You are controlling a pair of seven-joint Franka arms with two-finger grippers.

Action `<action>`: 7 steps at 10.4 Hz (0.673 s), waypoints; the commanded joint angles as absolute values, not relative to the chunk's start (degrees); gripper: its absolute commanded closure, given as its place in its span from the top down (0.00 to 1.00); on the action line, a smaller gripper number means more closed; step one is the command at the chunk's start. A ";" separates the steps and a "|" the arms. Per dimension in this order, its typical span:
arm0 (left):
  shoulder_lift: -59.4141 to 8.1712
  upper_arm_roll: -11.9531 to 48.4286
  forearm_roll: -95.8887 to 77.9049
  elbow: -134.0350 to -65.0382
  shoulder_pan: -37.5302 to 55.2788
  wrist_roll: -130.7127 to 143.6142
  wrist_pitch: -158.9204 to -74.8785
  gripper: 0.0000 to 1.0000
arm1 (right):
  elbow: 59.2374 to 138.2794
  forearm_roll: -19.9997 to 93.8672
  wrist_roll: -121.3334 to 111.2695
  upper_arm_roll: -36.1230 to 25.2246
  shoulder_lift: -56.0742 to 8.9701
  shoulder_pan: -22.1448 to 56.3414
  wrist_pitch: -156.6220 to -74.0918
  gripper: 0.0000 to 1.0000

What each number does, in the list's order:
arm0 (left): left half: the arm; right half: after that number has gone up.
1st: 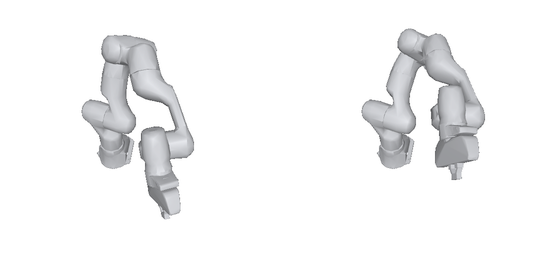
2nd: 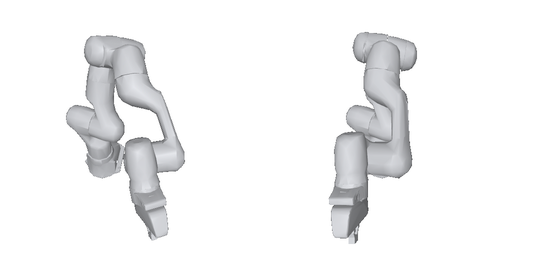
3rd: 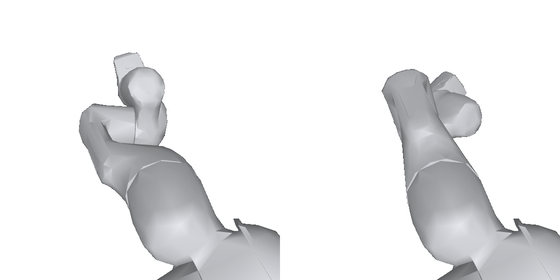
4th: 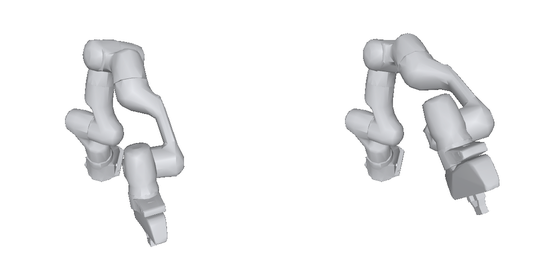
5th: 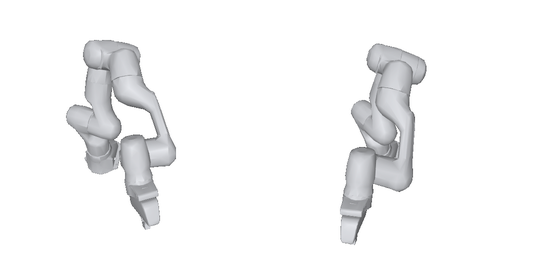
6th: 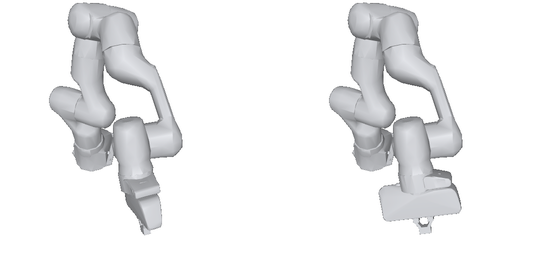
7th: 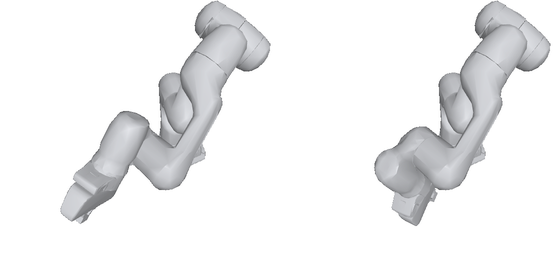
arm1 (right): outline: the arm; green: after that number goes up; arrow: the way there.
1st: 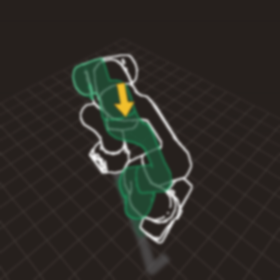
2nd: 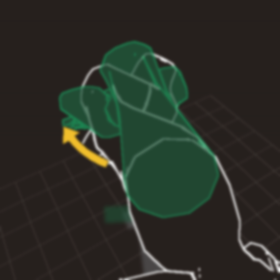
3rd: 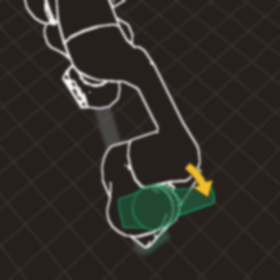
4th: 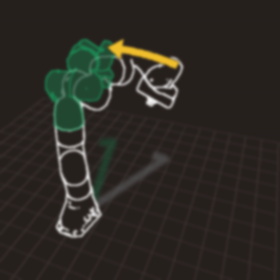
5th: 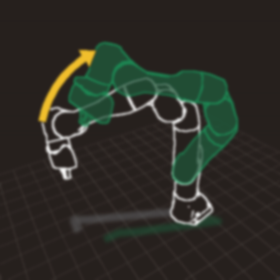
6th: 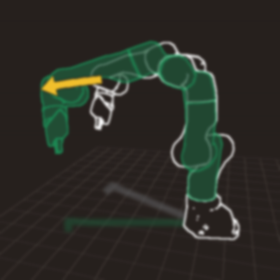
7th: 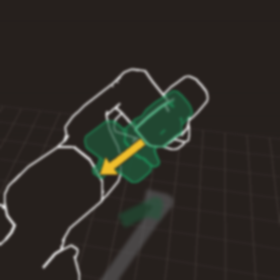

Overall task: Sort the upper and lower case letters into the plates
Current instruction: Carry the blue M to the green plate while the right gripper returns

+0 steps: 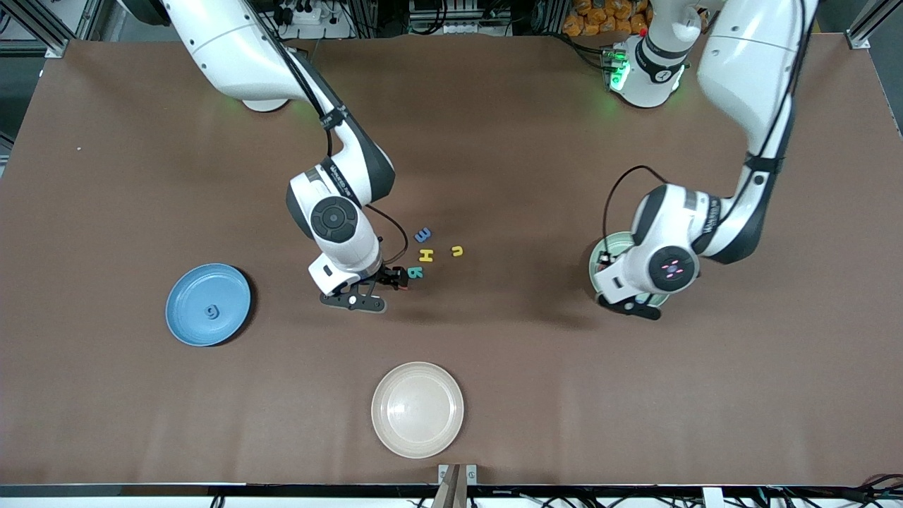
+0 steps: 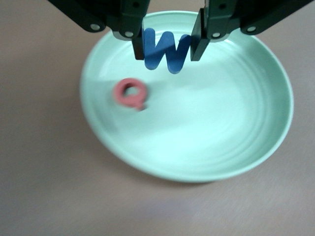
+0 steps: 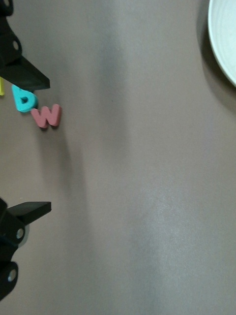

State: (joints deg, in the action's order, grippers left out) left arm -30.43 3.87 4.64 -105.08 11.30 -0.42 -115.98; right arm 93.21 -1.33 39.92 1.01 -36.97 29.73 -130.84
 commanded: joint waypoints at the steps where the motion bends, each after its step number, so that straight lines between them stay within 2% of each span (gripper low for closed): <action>1: -27.25 4.48 5.71 -110.74 9.14 -2.11 -118.48 0.90 | 90.79 -1.93 41.31 1.32 -40.59 29.53 -132.27 1.00; 2: -27.25 4.48 5.71 -110.66 9.31 -1.15 -118.48 1.00 | 90.88 -1.93 41.66 1.32 -41.82 29.97 -133.41 1.00; 5: -27.86 4.66 5.19 -109.52 14.21 8.92 -118.48 1.00 | 90.88 -1.67 42.01 1.41 -44.21 30.15 -136.05 1.00; 7: -29.78 5.18 2.75 -105.76 18.26 19.98 -118.48 1.00 | 90.88 -0.97 42.53 1.49 -44.21 30.67 -135.53 1.00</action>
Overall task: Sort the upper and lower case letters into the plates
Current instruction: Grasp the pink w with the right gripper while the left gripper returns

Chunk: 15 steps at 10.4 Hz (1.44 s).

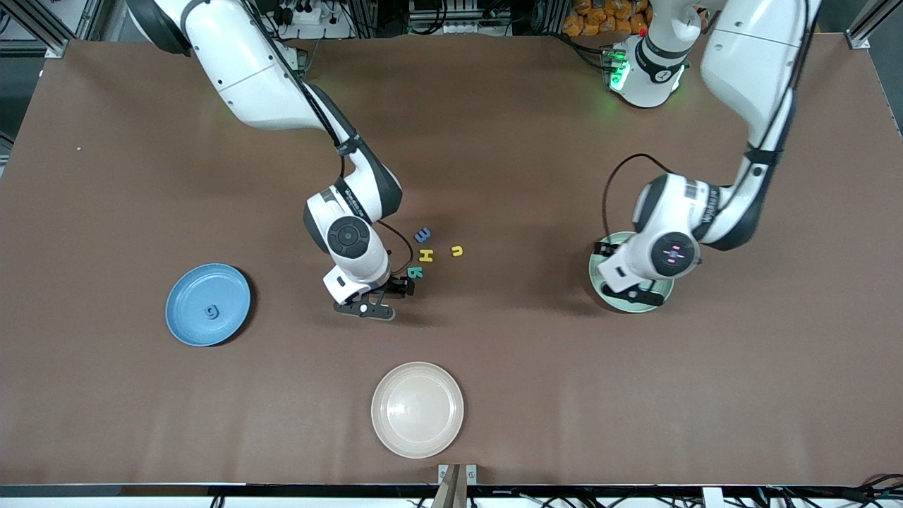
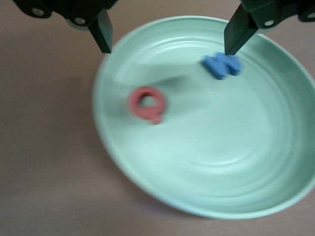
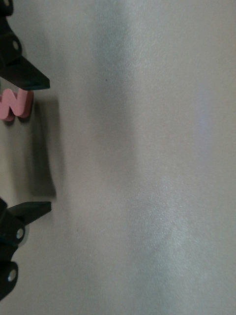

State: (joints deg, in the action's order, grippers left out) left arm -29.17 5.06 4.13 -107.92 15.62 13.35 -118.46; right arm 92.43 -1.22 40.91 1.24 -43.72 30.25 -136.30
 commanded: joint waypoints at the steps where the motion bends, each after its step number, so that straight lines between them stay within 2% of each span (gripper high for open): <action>1: -31.88 6.84 -1.89 -101.99 19.24 25.09 -118.48 1.00 | 90.88 -0.97 44.28 1.49 -44.21 31.28 -135.96 1.00; 3: -35.75 7.21 -4.39 -95.39 23.01 34.67 -118.48 1.00 | 90.79 -0.88 44.65 1.58 -44.30 31.29 -136.05 1.00; 6: -39.63 7.21 -4.57 -89.93 27.77 47.35 -118.56 1.00 | 90.88 -0.88 45.00 1.58 -44.47 31.90 -136.05 1.00; 15: -41.40 7.29 -4.66 -87.10 29.71 50.10 -120.06 1.00 | 91.41 -0.97 45.44 1.58 -44.91 32.34 -135.97 1.00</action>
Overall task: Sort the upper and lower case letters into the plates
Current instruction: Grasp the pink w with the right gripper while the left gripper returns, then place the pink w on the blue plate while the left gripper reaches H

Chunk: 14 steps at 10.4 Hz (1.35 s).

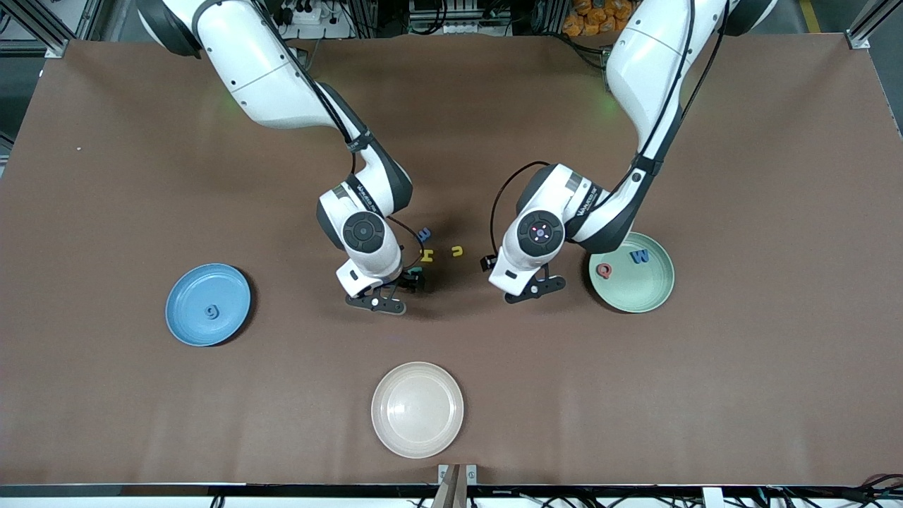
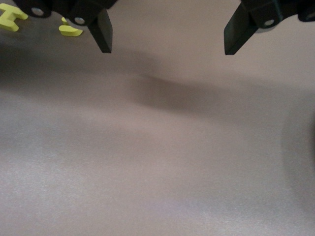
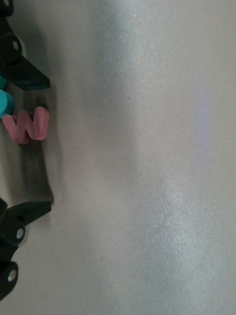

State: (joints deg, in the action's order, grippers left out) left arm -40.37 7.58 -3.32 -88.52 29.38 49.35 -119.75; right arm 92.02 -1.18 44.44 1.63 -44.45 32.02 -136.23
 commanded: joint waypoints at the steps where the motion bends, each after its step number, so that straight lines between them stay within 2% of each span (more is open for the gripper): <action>1: -41.48 7.29 -4.66 -87.10 29.71 50.10 -120.15 1.00 | 91.41 -0.97 45.44 1.58 -44.91 32.43 -135.97 1.00; 8: -41.57 7.29 -4.66 -86.92 29.71 50.10 -120.32 1.00 | 91.49 -0.97 46.32 1.58 -44.91 33.14 -135.44 1.00; 9: -41.57 7.29 -4.66 -87.01 29.71 50.10 -120.50 1.00 | 91.41 -1.05 46.23 1.58 -44.91 33.13 -135.61 0.56; 10: -41.66 7.29 -4.66 -87.01 29.71 50.10 -120.50 1.00 | 91.49 -0.97 46.40 1.58 -44.91 33.13 -135.96 0.01; 14: -41.75 7.29 -4.66 -87.01 29.71 50.10 -120.50 1.00 | 91.41 -0.97 46.41 1.67 -44.74 33.05 -136.05 0.00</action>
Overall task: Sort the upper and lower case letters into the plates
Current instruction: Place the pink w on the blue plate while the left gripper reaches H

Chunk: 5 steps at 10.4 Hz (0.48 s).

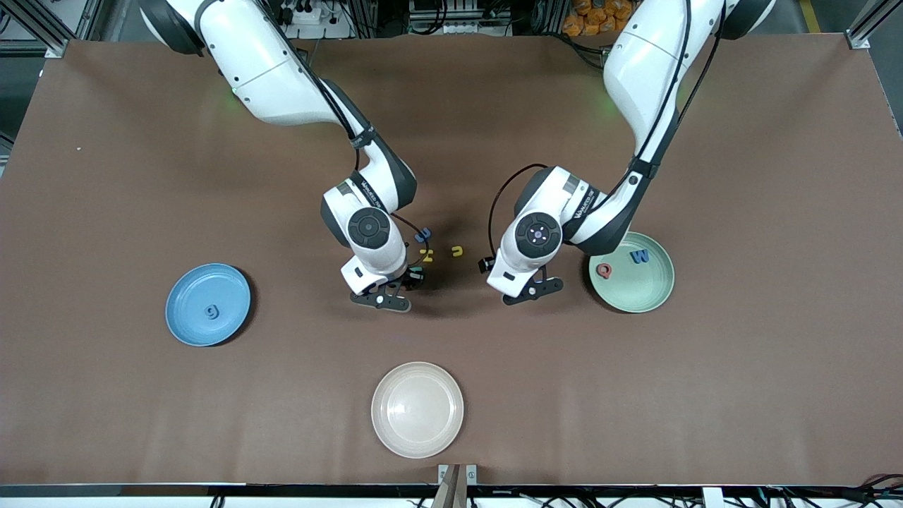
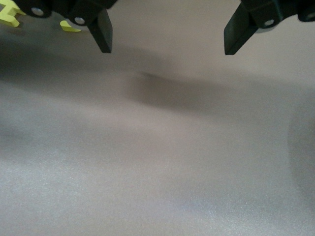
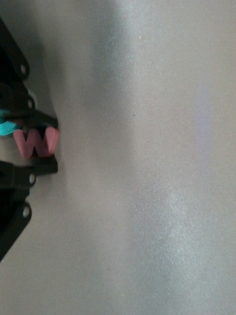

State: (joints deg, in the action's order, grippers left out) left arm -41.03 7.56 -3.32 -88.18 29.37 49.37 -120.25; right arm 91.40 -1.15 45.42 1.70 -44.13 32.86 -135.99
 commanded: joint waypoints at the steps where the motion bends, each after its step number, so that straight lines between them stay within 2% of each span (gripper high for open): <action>1: -41.75 7.29 -4.66 -86.92 29.71 50.10 -120.59 1.00 | 91.41 -0.97 46.32 1.67 -44.56 32.79 -135.97 0.00; 3: -42.01 7.29 -4.66 -86.92 30.58 50.27 -122.51 1.00 | 91.14 -0.97 45.62 1.67 -42.90 31.82 -135.35 0.00; 5: -42.27 7.21 -4.57 -86.92 33.04 50.19 -127.85 1.00 | 90.88 -1.05 42.30 1.76 -40.62 26.31 -133.52 0.00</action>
